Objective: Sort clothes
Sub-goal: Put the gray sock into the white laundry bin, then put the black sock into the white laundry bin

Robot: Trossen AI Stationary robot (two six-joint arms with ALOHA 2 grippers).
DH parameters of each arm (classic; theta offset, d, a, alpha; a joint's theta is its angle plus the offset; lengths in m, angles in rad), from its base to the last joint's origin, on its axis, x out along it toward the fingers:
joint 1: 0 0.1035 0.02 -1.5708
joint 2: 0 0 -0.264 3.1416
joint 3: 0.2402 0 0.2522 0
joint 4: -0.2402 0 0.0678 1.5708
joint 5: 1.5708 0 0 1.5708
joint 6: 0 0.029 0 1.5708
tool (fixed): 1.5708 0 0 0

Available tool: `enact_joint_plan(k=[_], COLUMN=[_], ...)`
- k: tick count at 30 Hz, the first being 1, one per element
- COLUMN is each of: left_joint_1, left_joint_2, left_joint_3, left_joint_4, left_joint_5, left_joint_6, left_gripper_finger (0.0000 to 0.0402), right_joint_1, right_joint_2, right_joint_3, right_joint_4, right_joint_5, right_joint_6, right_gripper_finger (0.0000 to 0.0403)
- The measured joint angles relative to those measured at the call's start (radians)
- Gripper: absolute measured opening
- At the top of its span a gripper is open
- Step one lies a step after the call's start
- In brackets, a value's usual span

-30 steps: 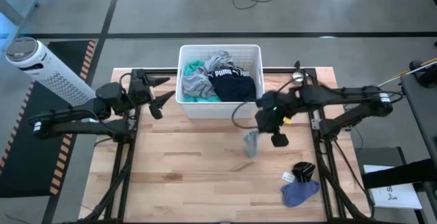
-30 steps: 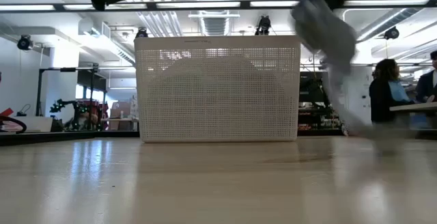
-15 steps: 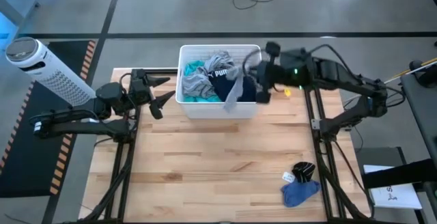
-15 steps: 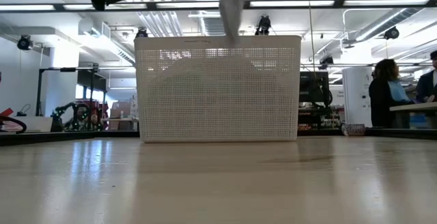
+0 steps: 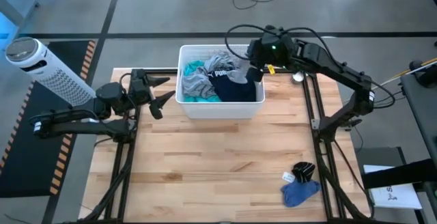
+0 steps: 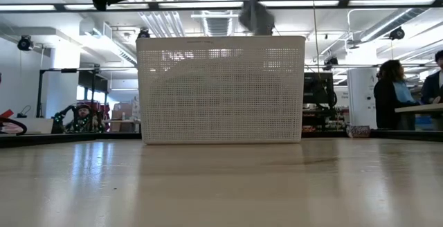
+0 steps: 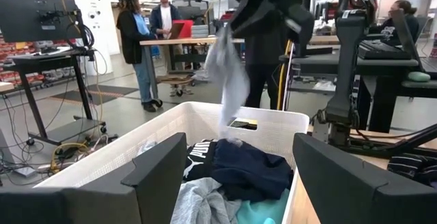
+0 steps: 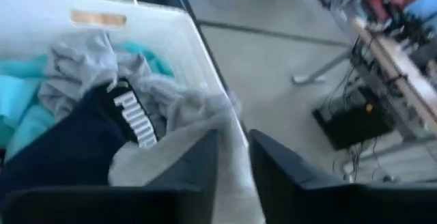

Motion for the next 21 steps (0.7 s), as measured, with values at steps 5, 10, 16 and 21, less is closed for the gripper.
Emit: enact_joint_plan(k=[5,10,16,21], left_joint_1=[0.0,0.0,0.0,0.0], left_joint_2=[0.0,0.0,0.0,0.0], left_joint_3=[0.0,0.0,0.0,0.0], left_joint_4=[-0.004,-0.006,-0.002,0.0], left_joint_5=[0.0,-0.014,-0.059,-0.059], left_joint_6=[0.008,0.019,0.02,0.02], left_gripper_finger=[0.0259,0.0259,0.0259,0.0259], right_joint_1=[-0.009,-0.004,0.017,0.088], right_joint_2=[0.028,0.035,0.005,-0.029], right_joint_3=[0.0,0.0,0.0,-0.015], right_joint_4=[-0.039,-0.121,-0.323,-0.542], right_joint_5=[0.0,-0.01,-0.141,-0.313], right_joint_6=[0.024,0.041,0.109,0.15], right_gripper_finger=[0.0156,0.0201,0.014,0.0087])
